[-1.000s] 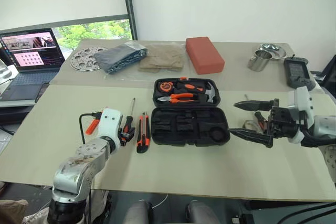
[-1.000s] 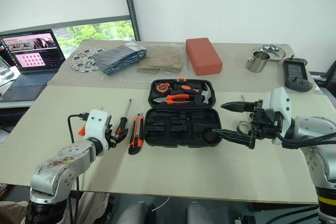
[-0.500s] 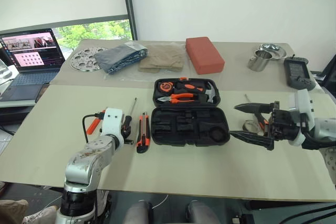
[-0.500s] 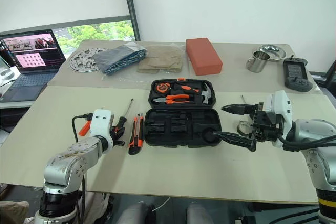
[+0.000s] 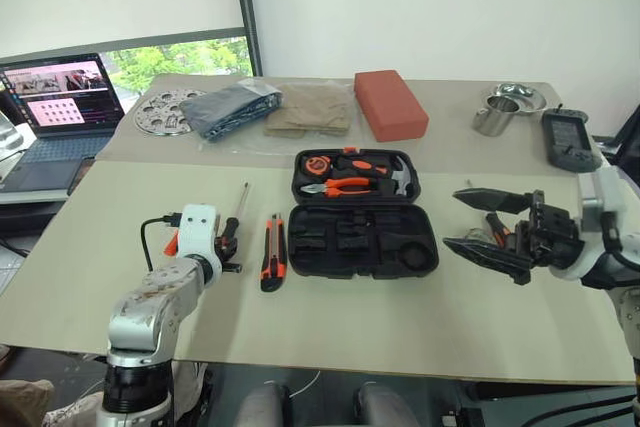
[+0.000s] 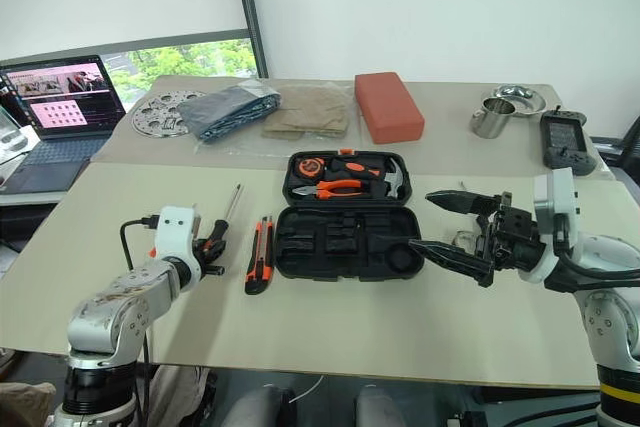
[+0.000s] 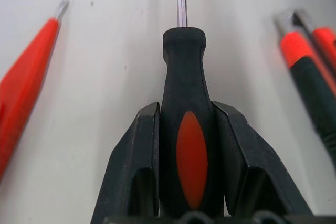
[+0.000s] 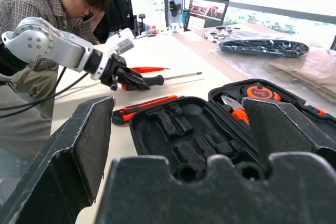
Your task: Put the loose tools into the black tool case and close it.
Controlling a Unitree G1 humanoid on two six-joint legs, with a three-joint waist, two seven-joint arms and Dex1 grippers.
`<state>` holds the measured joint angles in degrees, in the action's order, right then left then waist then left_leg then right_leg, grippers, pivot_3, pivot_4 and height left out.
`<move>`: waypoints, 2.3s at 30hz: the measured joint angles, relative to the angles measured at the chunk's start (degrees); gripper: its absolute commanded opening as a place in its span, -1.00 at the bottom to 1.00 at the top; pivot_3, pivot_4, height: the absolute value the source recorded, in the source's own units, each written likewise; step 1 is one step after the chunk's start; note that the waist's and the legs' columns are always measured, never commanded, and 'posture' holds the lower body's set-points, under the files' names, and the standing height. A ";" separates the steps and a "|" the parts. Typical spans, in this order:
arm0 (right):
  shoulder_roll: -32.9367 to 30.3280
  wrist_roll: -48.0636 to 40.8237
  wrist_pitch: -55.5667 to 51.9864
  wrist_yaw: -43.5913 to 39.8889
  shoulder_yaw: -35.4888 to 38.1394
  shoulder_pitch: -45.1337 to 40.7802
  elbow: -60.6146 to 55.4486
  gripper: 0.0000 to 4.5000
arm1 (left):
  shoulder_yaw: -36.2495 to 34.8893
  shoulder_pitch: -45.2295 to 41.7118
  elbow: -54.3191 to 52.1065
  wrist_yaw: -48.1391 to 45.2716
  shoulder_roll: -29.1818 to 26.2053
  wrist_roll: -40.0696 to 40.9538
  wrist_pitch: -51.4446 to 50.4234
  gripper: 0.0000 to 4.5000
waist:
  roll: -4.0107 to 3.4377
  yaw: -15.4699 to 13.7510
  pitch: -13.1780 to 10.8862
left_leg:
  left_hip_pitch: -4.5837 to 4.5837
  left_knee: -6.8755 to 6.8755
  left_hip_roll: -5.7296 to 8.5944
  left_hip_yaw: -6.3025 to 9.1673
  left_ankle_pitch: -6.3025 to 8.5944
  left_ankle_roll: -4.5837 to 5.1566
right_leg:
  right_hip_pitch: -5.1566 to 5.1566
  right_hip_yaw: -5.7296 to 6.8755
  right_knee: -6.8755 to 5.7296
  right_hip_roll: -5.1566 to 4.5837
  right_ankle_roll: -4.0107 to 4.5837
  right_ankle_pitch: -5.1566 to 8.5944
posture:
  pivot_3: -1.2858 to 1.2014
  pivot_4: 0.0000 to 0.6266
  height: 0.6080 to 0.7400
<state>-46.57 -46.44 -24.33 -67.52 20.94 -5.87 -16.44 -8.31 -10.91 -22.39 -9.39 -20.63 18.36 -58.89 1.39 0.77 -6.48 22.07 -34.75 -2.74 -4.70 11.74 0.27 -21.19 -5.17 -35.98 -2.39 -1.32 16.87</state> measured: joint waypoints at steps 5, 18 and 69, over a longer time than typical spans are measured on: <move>-0.01 0.64 0.58 -0.58 0.51 2.11 0.79 1.00 | 3.05 -7.49 6.96 -16.75 -11.03 -0.24 14.89 -0.57 | -0.13 -0.17 0.07 | 0.03 0.00 0.04 -0.01 0.00 0.00 | -0.01 0.11 0.06 0.01 0.03 0.00 | 0.03 -0.52 1.00; 2.05 2.56 4.08 0.75 6.84 10.20 1.45 1.00 | 22.61 -37.16 47.12 -59.39 -10.97 -7.48 49.03 -0.57 | -0.18 -0.47 0.09 | 0.33 -0.10 0.17 -0.05 -0.01 0.02 | -0.01 0.35 0.19 0.19 0.03 0.04 | 0.03 -0.52 1.00; 5.03 0.12 6.66 9.06 19.64 25.03 -9.83 1.00 | 28.46 -53.37 78.87 -56.69 2.81 -30.39 69.27 0.98 | -0.24 -0.10 0.06 | 0.90 -0.50 0.40 1.19 -0.04 0.06 | 0.04 -0.41 -0.07 0.97 -0.12 0.15 | 0.03 -0.52 1.00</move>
<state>-41.54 -46.32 -17.67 -58.45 40.58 19.16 -26.28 20.15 -64.28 56.48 -66.08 -17.82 -12.03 10.37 1.16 0.68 -6.42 22.98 -35.25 -2.34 -3.52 11.70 0.33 -21.15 -5.59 -36.05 -1.42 -1.44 17.02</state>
